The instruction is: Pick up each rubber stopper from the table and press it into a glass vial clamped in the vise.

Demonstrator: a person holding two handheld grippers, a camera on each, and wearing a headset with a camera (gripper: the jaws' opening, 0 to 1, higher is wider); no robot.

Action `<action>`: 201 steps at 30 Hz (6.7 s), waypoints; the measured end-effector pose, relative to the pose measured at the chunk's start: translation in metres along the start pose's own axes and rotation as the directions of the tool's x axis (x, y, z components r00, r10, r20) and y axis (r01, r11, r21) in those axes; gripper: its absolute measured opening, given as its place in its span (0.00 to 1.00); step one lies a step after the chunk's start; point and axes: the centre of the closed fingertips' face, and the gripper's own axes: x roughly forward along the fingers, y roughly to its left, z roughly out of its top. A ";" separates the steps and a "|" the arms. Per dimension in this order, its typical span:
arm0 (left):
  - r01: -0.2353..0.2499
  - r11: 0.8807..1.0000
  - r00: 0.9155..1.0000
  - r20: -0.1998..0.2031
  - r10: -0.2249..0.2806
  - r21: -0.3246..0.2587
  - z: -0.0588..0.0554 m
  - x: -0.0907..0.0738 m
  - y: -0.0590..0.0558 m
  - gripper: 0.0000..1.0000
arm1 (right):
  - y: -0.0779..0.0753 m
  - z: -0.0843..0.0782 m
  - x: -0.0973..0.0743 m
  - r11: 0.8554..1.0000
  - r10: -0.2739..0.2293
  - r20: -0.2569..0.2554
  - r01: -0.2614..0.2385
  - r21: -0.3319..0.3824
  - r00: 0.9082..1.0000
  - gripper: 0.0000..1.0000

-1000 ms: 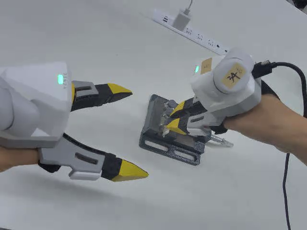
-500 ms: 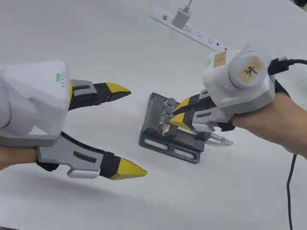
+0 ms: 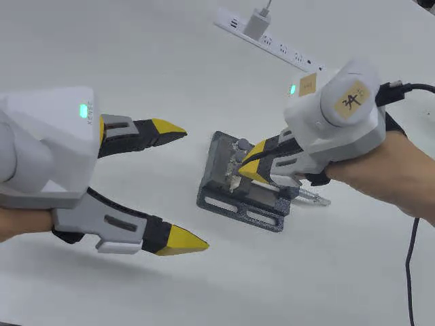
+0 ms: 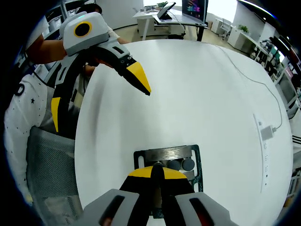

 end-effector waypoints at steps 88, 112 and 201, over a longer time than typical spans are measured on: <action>-0.051 0.999 0.999 0.009 0.051 -0.016 0.002 -0.004 0.014 0.78 | 0.004 -0.003 0.010 0.991 -0.054 -0.019 0.051 -0.120 0.998 0.00; -0.037 0.999 0.999 -0.029 0.037 0.011 0.007 -0.004 0.003 0.78 | 0.003 -0.002 0.008 0.980 -0.126 0.044 0.131 -0.147 0.991 0.00; -0.013 0.993 0.962 -0.269 0.044 0.119 -0.006 -0.002 -0.008 0.99 | 0.022 -0.100 -0.078 0.892 -0.384 0.493 0.174 0.418 0.781 0.64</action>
